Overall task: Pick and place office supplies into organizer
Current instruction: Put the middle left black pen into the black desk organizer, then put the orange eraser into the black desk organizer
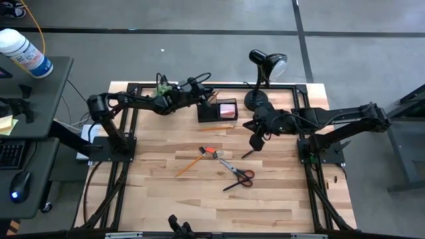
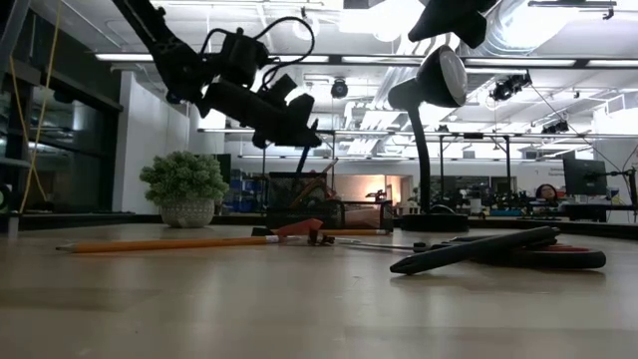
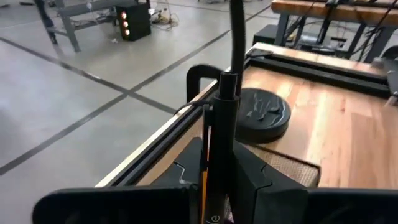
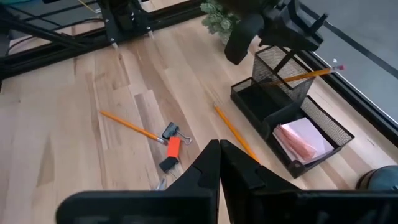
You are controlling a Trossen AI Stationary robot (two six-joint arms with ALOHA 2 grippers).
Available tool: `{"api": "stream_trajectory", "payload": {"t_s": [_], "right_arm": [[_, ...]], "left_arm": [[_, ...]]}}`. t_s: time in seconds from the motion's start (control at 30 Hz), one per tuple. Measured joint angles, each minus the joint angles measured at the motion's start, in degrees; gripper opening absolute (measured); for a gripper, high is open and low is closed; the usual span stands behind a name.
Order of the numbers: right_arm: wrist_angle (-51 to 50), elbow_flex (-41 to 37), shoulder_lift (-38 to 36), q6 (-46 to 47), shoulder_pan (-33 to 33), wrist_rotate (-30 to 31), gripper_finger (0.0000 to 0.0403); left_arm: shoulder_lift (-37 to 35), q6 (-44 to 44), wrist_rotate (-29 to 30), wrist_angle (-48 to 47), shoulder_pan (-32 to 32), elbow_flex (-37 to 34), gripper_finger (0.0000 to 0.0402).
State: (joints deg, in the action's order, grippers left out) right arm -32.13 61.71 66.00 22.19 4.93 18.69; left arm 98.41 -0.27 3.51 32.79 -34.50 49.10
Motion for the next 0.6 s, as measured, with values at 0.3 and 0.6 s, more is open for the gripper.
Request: {"api": "stream_trajectory", "payload": {"t_s": [0.3, 0.6], "right_arm": [[0.05, 0.00, 0.00, 0.09, 0.00, 0.01, 0.0006], [0.05, 0.00, 0.02, -0.13, -0.02, 0.01, 0.0003]], "left_arm": [[0.52, 0.49, 2.95, -1.89, 0.00, 0.00, 0.0055], [0.52, 1.40, 1.95, -0.55, 0.00, 0.00, 0.0086]]}}
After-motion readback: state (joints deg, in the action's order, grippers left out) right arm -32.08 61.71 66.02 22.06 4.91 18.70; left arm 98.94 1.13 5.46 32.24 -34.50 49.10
